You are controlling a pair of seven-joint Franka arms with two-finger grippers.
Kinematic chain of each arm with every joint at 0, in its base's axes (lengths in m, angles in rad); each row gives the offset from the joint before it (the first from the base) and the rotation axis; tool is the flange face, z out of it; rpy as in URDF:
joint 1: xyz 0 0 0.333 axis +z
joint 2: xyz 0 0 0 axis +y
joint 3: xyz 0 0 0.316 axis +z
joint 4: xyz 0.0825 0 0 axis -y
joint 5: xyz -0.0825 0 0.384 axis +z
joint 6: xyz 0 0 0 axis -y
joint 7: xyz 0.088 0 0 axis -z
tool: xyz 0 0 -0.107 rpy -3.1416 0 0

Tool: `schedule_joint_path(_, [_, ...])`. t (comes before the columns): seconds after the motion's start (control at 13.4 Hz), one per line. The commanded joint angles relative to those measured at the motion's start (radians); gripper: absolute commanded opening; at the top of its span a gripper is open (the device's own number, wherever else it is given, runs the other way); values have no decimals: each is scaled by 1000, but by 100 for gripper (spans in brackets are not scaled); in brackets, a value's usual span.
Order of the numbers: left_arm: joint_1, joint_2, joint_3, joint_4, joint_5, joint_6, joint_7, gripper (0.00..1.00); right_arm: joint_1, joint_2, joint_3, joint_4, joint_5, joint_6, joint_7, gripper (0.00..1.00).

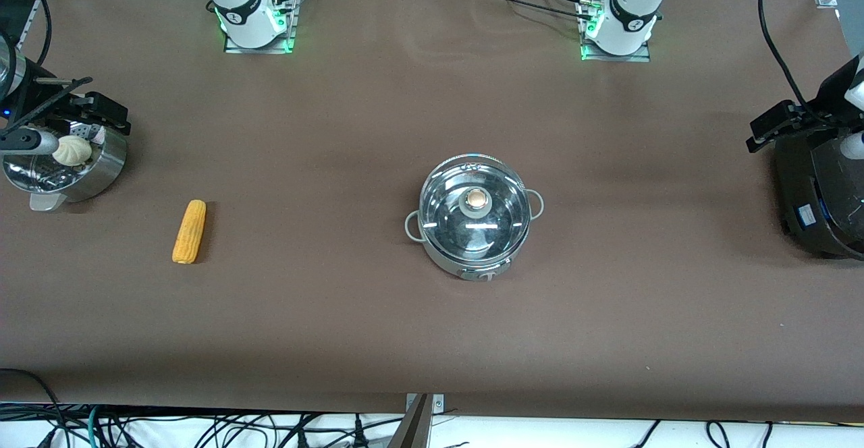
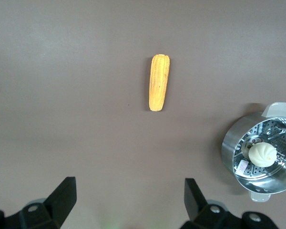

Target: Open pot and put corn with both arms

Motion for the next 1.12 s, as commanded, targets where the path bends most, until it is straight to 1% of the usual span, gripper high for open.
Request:
schedule_joint_path(0.0, [4, 9, -6, 23, -4, -18, 4, 100, -10, 8, 6, 21, 16, -5, 4, 100])
schedule_joint_path(0.37, [4, 7, -6, 23, -5, -18, 4, 100, -8, 8, 8, 21, 13, 2, -7, 100])
schedule_joint_path(0.75, [-8, 9, -10, 24, -5, -18, 8, 100, -13, 19, 6, 21, 4, 41, -19, 100])
schedule_joint_path(1.04, [-12, 10, -12, 24, -8, -16, 2, 100, -14, 68, 4, 21, 13, 104, -4, 100])
